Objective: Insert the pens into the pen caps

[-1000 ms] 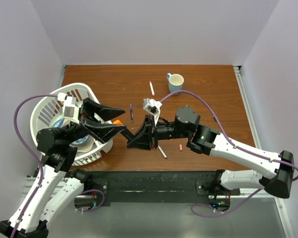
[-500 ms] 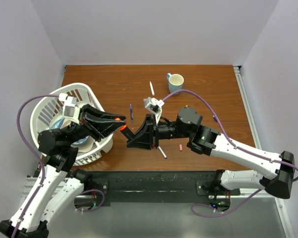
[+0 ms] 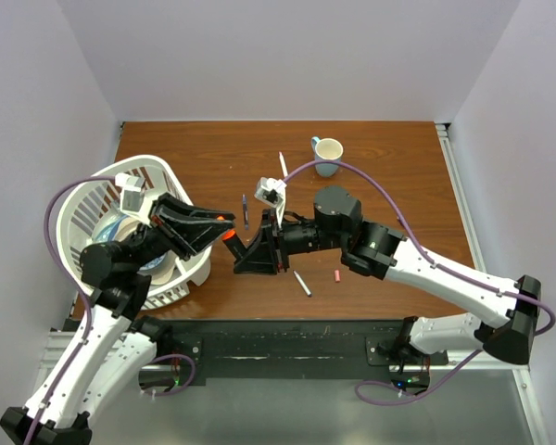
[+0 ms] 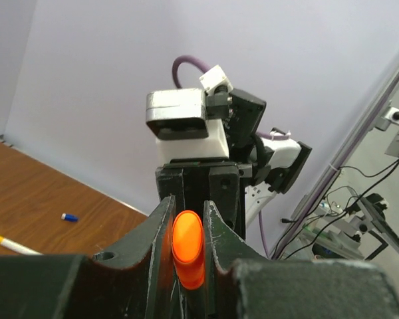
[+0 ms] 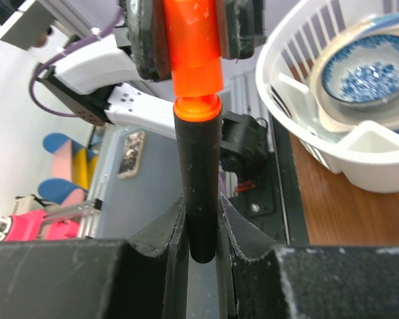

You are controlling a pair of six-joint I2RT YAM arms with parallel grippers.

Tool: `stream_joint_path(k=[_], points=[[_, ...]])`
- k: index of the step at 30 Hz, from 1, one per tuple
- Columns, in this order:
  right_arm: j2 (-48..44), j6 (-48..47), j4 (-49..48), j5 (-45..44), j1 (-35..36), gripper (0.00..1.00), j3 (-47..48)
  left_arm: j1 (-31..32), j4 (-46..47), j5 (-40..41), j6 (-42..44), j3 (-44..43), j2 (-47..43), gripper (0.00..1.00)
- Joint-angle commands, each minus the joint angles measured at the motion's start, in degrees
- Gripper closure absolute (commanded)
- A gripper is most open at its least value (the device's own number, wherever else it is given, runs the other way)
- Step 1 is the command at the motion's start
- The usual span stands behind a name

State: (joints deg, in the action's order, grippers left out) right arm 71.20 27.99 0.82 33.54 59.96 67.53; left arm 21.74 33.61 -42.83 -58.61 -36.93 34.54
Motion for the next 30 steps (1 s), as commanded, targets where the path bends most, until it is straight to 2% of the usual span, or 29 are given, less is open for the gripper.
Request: stream_joint_path(k=[1, 7, 10, 13, 17, 22, 25, 30], points=[[-0.9, -4.2, -3.2, -7.4, -2.9, 1.0, 8.9, 1.1, -16.3, -8.5, 7.5, 0.9, -1.8, 1.0], [0.3, -6.6, -2.7, -6.2, -4.1, 1.0, 10.9, 1.1, -17.6, -8.7, 7.3, 2.4, -2.8, 1.0], [1.8, -6.7, -3.4, -5.1, -4.2, 1.0, 11.7, 1.2, -15.0, -8.4, 5.0, 4.0, -3.1, 1.0], [3.3, -6.6, -4.2, -4.9, -4.3, 1.0, 12.8, 1.2, -17.3, -8.1, 7.1, 3.4, -2.8, 1.0], [5.2, -5.6, -6.7, -2.8, -4.8, 1.0, 14.6, 1.1, -13.3, -9.7, 4.9, 5.1, -3.3, 1.0], [5.8, -4.3, -9.1, -1.5, -6.8, 1.0, 15.4, 1.1, -15.3, -10.9, 4.8, 7.0, -5.4, 1.0], [6.3, -5.0, -8.9, -1.0, -7.3, 1.0, 16.2, 1.1, -20.5, -11.5, 7.9, 6.6, -5.2, 1.0], [9.0, -6.0, -8.1, 0.7, -8.5, 1.0, 18.8, 1.4, -14.1, -12.7, 3.4, 10.1, -5.9, 1.0]])
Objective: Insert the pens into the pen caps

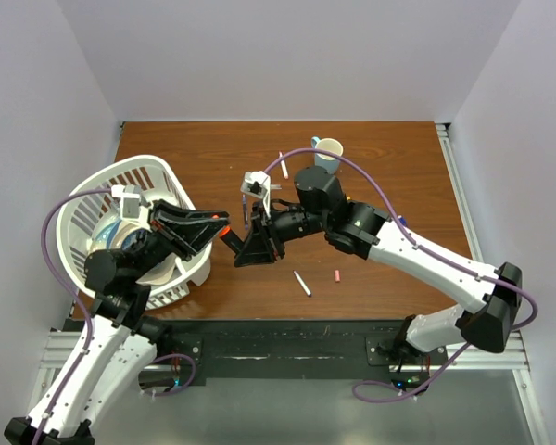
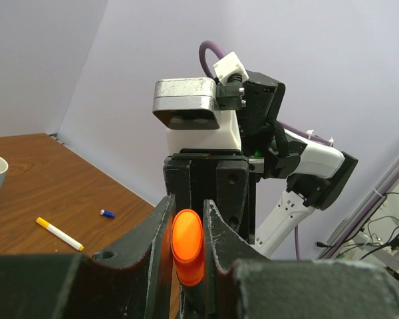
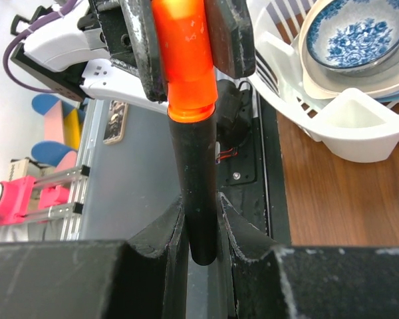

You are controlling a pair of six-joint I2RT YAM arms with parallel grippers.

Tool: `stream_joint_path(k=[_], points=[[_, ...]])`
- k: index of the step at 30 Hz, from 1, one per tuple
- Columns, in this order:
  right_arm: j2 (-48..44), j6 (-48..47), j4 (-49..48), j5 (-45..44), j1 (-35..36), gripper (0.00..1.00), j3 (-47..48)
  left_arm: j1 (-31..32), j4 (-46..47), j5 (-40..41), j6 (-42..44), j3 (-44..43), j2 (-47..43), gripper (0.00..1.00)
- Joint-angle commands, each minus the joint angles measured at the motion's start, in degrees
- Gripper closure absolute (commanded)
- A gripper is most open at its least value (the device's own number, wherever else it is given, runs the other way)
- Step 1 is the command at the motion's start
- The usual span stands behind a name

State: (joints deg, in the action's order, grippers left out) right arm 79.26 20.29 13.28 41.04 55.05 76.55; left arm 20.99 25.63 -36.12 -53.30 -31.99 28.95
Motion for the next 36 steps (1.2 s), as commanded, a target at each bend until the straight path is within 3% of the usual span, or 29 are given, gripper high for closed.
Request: stream_joint_path(k=[1, 9, 16, 23, 25, 31, 36], points=[[1.1, 1.6, -20.4, -6.2, -3.7, 1.0, 10.0, 2.2, -7.0, -19.6, -1.7, 5.2, -0.5, 1.0], [2.3, 1.0, -20.6, -3.3, -5.6, 1.0, 10.8, 2.3, -16.0, -20.7, 3.8, 1.7, 0.2, 1.0], [5.8, 2.3, -22.1, 1.9, -5.9, 1.0, 13.5, 3.3, -9.8, -22.3, -0.6, 4.0, 0.0, 1.0], [7.6, 4.6, -24.6, 6.5, -7.7, 1.0, 14.7, 7.3, -11.2, -21.8, -0.8, 2.5, 1.9, 1.0], [8.2, 6.2, -26.5, 8.7, -8.1, 1.0, 15.2, 8.5, -15.8, -21.0, 2.4, 0.4, 2.7, 1.0], [9.9, 3.4, -20.2, 10.5, -8.4, 1.0, 21.1, 11.3, -14.8, -19.4, 2.7, -0.3, 6.0, 1.0], [9.9, 0.4, -17.3, 11.1, -9.3, 1.0, 22.0, 11.7, -20.0, -20.7, 4.4, -3.8, 7.5, 1.0]])
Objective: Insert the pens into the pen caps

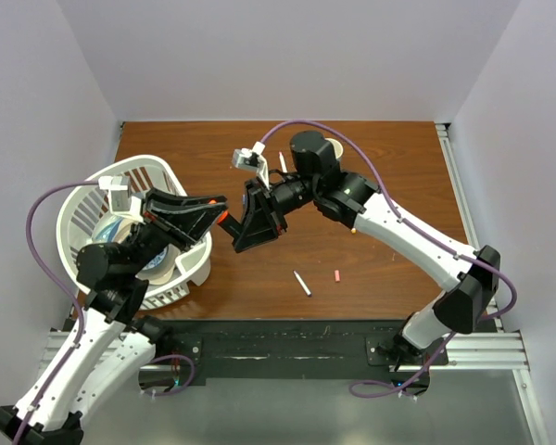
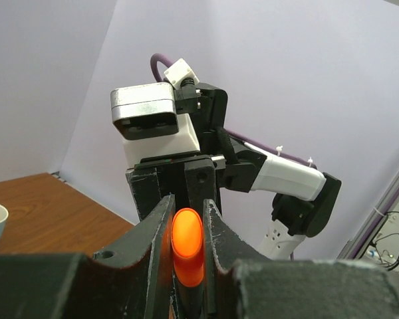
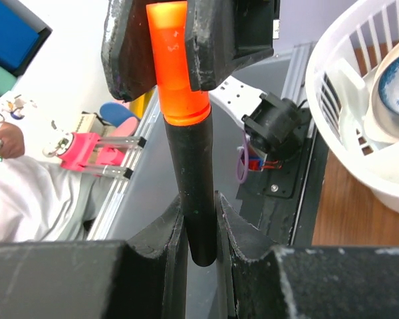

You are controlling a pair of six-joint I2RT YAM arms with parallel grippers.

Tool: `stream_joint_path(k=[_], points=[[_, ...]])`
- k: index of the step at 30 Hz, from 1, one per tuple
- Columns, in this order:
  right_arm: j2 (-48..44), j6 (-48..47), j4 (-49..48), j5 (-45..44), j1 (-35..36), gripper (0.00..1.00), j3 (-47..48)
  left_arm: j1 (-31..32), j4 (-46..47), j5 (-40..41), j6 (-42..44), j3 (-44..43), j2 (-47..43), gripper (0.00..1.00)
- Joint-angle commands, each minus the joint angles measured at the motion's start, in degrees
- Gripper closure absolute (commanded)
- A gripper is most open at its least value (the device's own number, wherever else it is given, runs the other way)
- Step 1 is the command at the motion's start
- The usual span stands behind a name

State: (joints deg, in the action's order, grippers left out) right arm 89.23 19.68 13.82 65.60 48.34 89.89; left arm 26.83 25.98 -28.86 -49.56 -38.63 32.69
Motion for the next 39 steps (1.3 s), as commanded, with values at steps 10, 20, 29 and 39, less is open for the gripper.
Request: stream_joint_path(k=[10, 20, 29, 39], points=[[1.7, -8.0, -5.5, -14.2, -3.8, 1.0, 16.4, 6.2, -29.2, -26.2, 2.7, 1.7, 4.4, 1.0], [3.8, -9.5, -5.2, -16.5, -3.9, 1.0, 18.2, 7.2, -26.9, -23.9, -0.8, 2.0, 6.2, 1.0], [2.4, -8.0, -7.9, -15.6, -3.9, 1.0, 13.6, 7.5, -25.3, -17.4, 1.9, -3.9, 7.4, 1.0], [-7.5, -9.3, -5.6, -20.2, -3.9, 1.0, -7.4, 7.4, -31.9, 2.0, 11.9, -29.9, 16.4, 0.45]])
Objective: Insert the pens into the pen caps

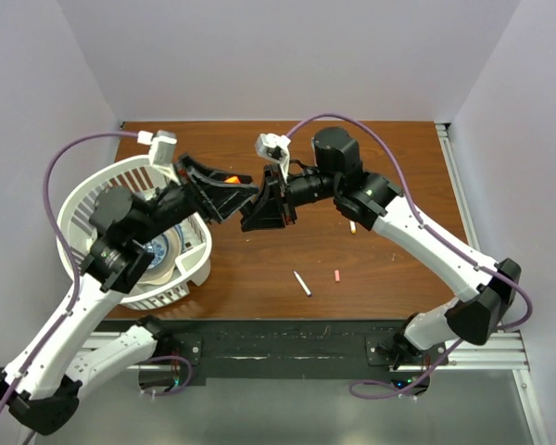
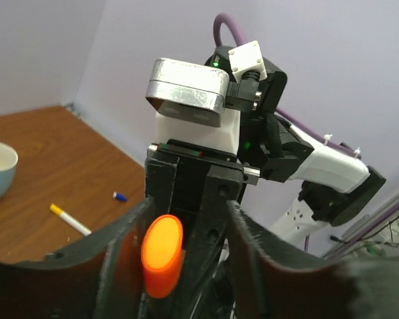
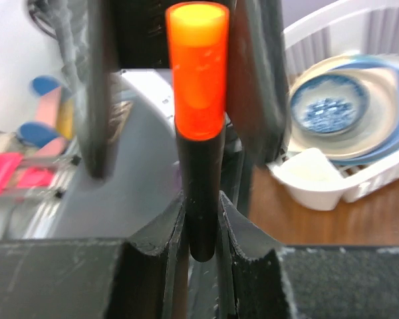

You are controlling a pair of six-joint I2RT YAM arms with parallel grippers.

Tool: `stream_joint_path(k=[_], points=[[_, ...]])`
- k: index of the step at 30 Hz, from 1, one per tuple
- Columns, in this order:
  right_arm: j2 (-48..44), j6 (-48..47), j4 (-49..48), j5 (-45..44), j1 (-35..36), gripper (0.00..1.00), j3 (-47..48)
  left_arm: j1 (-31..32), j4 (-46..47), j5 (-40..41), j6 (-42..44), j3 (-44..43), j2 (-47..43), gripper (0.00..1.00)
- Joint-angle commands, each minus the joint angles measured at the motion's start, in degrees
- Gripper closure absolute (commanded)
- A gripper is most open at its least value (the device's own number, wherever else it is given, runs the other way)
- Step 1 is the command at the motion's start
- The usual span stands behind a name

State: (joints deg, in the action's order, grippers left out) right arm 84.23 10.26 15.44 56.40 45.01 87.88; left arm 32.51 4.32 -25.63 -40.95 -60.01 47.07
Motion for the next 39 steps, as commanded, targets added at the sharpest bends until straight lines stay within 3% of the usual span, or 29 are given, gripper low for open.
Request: stream_joint_path(k=[1, 2, 4, 7, 11, 15, 22, 30, 39], points=[[-3.4, 0.2, -6.9, -11.5, -0.6, 1.0, -7.2, 1.7, -10.7, -1.0, 3.9, -10.1, 2.5, 0.35], [-5.0, 0.9, -6.6, -13.8, -0.7, 1.0, -10.8, 1.7, -11.3, -0.9, 4.6, -12.7, 3.6, 0.19], [-6.8, 1.6, -6.1, -15.6, -1.2, 1.0, -14.4, 1.7, -13.8, 0.1, 6.1, -15.0, 4.5, 0.0], [-10.6, 3.9, -5.9, -21.8, -2.4, 1.0, -21.9, 1.7, -15.6, 5.6, 9.1, -14.9, 3.7, 0.0], [-12.4, 5.5, 1.7, -36.2, -4.8, 1.0, -24.9, 1.7, -17.6, 14.1, 14.2, -11.0, -1.3, 0.0], [-6.1, 5.6, 7.5, -51.4, -7.9, 1.0, -24.8, 1.7, -21.9, 23.3, 18.7, -6.5, -4.6, 0.0], [5.9, 7.8, 10.6, -65.0, -12.2, 1.0, -22.5, 1.7, -23.9, 28.8, 19.1, 5.4, -7.8, 0.0], [15.8, 8.4, 11.7, -69.3, -16.0, 1.0, -17.8, 1.7, -27.0, 32.0, 19.8, 10.4, -7.1, 0.0], [21.9, 8.2, 14.1, -71.0, -16.5, 0.97, -14.7, 1.7, -20.9, 29.6, 22.4, 20.2, -12.3, 0.0]])
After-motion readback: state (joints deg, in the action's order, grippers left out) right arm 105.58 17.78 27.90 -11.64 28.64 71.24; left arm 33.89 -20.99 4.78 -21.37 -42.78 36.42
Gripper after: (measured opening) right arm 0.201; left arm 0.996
